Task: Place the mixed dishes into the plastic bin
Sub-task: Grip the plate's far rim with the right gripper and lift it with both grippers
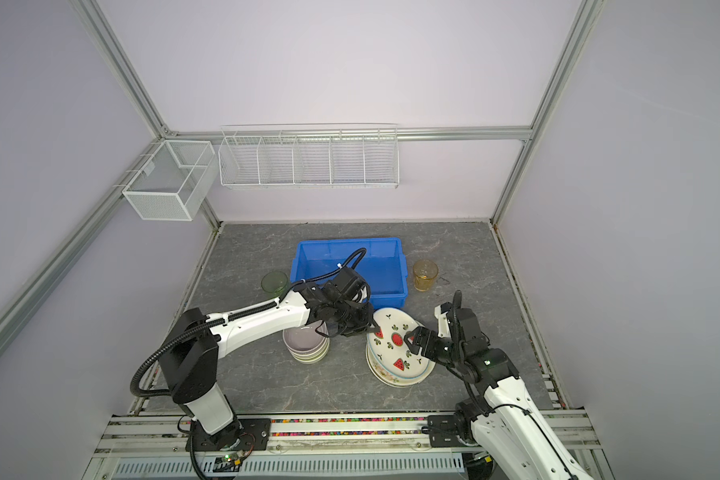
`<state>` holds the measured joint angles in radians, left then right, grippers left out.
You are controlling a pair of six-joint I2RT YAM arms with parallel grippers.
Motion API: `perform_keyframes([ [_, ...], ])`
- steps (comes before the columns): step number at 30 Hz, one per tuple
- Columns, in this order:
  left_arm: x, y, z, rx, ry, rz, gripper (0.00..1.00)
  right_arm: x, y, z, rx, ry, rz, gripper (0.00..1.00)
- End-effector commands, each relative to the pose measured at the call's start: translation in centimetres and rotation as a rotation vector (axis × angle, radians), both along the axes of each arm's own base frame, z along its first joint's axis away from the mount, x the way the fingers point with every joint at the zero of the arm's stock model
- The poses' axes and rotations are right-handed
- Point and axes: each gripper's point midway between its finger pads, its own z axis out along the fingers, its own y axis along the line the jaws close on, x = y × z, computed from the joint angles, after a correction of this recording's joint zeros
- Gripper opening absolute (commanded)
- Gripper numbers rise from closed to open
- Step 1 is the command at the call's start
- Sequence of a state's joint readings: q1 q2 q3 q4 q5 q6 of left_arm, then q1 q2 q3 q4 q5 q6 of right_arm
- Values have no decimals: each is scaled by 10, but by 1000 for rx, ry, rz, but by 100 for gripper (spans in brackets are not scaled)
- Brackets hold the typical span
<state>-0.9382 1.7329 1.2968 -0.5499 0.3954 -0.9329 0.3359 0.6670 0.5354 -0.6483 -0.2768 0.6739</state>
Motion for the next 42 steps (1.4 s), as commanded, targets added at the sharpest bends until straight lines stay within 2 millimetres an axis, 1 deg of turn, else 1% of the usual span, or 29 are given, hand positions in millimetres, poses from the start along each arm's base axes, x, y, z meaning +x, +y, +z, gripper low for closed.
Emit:
perform_keyframes([
  [1,7,-9,51,-158,-61,-16,0,-4,-3,9,-25,-4,8,90],
  [5,10,-5,65,-196,-85,-29,0,-4,-4,21,-19,-23,4,93],
  [10,13,0,91,-248,-146,-53,0,-5,1,39,11,-38,28,95],
  [14,19,10,112,-298,-197,-68,0,-7,7,58,30,-58,76,95],
  [17,22,19,128,-370,-210,-75,0,-8,6,72,17,-74,100,95],
  [20,26,32,141,-415,-230,-71,0,-8,4,85,12,-84,100,95],
  [24,30,48,153,-454,-252,-71,0,-2,9,99,65,-104,106,95],
  [27,32,57,160,-485,-262,-70,0,6,24,110,169,-121,137,93],
  [30,33,63,166,-516,-268,-68,0,15,36,119,261,-134,159,90],
  [32,34,67,169,-536,-269,-61,0,19,39,124,280,-144,166,87],
  [37,34,73,172,-553,-272,-59,0,29,50,138,360,-170,195,81],
  [40,33,73,177,-565,-279,-66,0,35,52,136,368,-159,191,78],
  [42,33,72,179,-572,-286,-74,0,37,55,139,387,-163,196,76],
])
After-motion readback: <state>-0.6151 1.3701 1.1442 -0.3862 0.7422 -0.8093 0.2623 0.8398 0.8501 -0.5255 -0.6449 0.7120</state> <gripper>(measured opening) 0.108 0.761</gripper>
